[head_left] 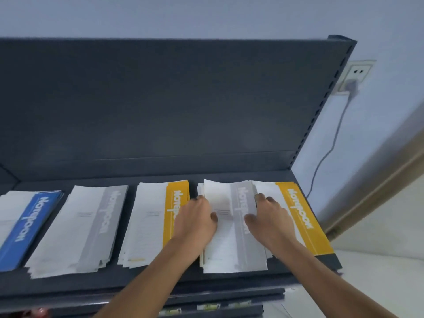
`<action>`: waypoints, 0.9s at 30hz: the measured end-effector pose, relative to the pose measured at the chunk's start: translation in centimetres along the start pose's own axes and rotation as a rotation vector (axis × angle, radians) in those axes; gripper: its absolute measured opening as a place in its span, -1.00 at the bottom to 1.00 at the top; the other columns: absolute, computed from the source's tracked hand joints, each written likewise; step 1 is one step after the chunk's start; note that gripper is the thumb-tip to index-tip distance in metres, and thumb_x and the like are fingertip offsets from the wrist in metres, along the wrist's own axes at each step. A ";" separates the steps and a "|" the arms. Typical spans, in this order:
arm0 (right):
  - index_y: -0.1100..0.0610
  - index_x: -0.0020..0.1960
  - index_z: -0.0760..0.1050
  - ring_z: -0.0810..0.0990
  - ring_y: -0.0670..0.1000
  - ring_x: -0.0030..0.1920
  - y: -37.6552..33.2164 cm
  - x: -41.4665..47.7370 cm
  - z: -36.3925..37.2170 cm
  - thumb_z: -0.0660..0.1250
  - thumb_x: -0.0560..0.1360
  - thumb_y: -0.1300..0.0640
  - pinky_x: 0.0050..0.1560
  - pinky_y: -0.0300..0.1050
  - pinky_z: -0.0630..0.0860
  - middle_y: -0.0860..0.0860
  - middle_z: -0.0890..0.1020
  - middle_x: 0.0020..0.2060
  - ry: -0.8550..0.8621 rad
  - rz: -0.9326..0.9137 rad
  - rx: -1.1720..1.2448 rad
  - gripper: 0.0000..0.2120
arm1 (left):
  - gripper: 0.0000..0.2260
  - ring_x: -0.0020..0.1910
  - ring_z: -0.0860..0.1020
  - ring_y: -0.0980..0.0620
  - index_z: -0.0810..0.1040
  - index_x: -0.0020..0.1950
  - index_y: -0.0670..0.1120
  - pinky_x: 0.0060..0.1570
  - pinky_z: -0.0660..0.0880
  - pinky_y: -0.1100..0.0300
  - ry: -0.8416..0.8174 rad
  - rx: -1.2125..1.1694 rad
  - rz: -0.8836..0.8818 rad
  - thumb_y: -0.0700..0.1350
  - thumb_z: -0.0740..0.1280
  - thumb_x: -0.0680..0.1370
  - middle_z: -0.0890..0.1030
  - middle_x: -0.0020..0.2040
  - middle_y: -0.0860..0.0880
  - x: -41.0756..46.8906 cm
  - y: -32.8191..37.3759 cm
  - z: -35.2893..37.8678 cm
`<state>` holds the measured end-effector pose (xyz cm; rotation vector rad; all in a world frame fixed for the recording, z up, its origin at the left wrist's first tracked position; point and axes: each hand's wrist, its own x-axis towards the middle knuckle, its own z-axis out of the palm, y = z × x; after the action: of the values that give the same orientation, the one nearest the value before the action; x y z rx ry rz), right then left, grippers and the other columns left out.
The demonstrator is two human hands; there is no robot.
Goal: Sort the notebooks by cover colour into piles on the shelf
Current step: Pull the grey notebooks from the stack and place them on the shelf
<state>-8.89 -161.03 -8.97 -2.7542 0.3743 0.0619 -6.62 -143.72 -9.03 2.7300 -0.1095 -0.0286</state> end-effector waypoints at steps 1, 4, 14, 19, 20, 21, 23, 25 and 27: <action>0.08 0.22 0.40 0.55 0.05 -0.19 0.1 0.2 0.2 0.28 0.52 0.06 -0.25 -0.04 0.55 -0.01 0.52 -0.10 -0.009 -0.008 0.003 -0.71 | -0.76 -0.05 0.60 -0.08 0.49 0.15 -0.17 -0.25 0.36 0.17 0.003 0.018 -0.013 -0.04 0.33 0.61 0.61 0.01 -0.09 -0.1 0.2 0.2; 0.07 0.19 0.37 0.52 0.03 -0.20 0.4 0.5 0.6 0.32 0.51 0.07 -0.26 -0.09 0.49 -0.03 0.52 -0.16 -0.022 -0.038 0.037 -0.72 | -0.68 -0.02 0.61 -0.05 0.43 0.30 -0.17 -0.25 0.37 0.20 0.040 0.111 -0.029 -0.05 0.33 0.61 0.60 0.06 -0.09 -0.6 0.4 0.7; 0.11 0.25 0.42 0.56 0.06 0.06 1.4 1.5 0.5 0.36 0.54 0.09 -0.02 -0.12 0.54 0.05 0.56 0.07 0.012 -0.224 0.036 -0.69 | -0.63 -0.01 0.61 -0.05 0.41 0.38 -0.10 -0.27 0.37 0.22 0.109 0.188 -0.066 0.01 0.31 0.62 0.58 0.11 -0.05 -1.8 1.0 0.6; 0.10 0.24 0.44 0.57 0.05 0.02 0.3 0.9 0.8 0.33 0.54 0.10 -0.17 -0.14 0.51 0.03 0.58 0.07 0.018 -0.306 0.041 -0.71 | -0.68 -0.07 0.60 -0.04 0.45 0.33 -0.04 -0.24 0.41 0.17 0.110 0.164 -0.084 0.04 0.30 0.61 0.60 0.06 -0.02 -2.8 -0.1 -0.6; 0.09 0.25 0.45 0.58 0.04 0.01 -0.1 0.8 1.0 0.32 0.55 0.09 -0.19 -0.15 0.48 0.01 0.58 0.08 0.014 -0.331 0.042 -0.71 | -0.69 -0.09 0.60 -0.03 0.46 0.32 -0.03 -0.23 0.45 0.17 0.113 0.150 -0.083 0.04 0.30 0.61 0.60 0.03 0.00 -3.1 -0.5 -0.9; 0.08 0.27 0.45 0.59 0.03 0.01 -0.7 0.6 1.1 0.31 0.55 0.08 -0.20 -0.16 0.48 0.00 0.58 0.09 0.009 -0.362 0.041 -0.70 | -0.70 -0.10 0.60 -0.01 0.47 0.31 -0.02 -0.21 0.51 0.15 0.121 0.131 -0.086 0.05 0.30 0.61 0.61 0.02 0.02 -3.3 -1.0 -1.2; 0.06 0.27 0.47 0.60 0.00 0.02 -1.9 0.1 1.4 0.28 0.57 0.06 -0.14 -0.14 0.56 -0.03 0.59 0.08 -0.011 -0.429 0.040 -0.72 | -0.70 -0.12 0.60 0.03 0.48 0.31 0.00 -0.18 0.56 0.15 0.137 0.103 -0.101 0.05 0.29 0.61 0.61 0.00 0.04 -3.8 -1.8 -1.8; 0.04 0.26 0.47 0.61 0.00 0.03 -3.3 -0.5 1.8 0.26 0.58 0.05 -0.06 -0.08 0.60 -0.03 0.60 0.07 -0.055 -0.494 0.050 -0.73 | -0.71 -0.17 0.59 0.08 0.49 0.31 0.02 -0.20 0.56 0.18 0.153 0.089 -0.120 0.06 0.29 0.61 0.62 -0.01 0.07 -4.5 -2.8 -2.4; 0.02 0.25 0.47 0.61 0.02 0.05 -5.0 -1.0 2.1 0.24 0.57 0.07 -0.01 -0.05 0.58 -0.04 0.59 0.08 -0.096 -0.567 0.050 -0.74 | -0.73 -0.20 0.58 0.13 0.51 0.29 0.02 -0.21 0.54 0.21 0.177 0.075 -0.157 0.06 0.29 0.61 0.63 -0.02 0.09 -5.2 -4.0 -3.3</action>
<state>-8.47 -155.51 -9.12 -2.6871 -0.4269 0.0373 -11.42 -138.33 -7.57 2.7947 0.1574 0.1758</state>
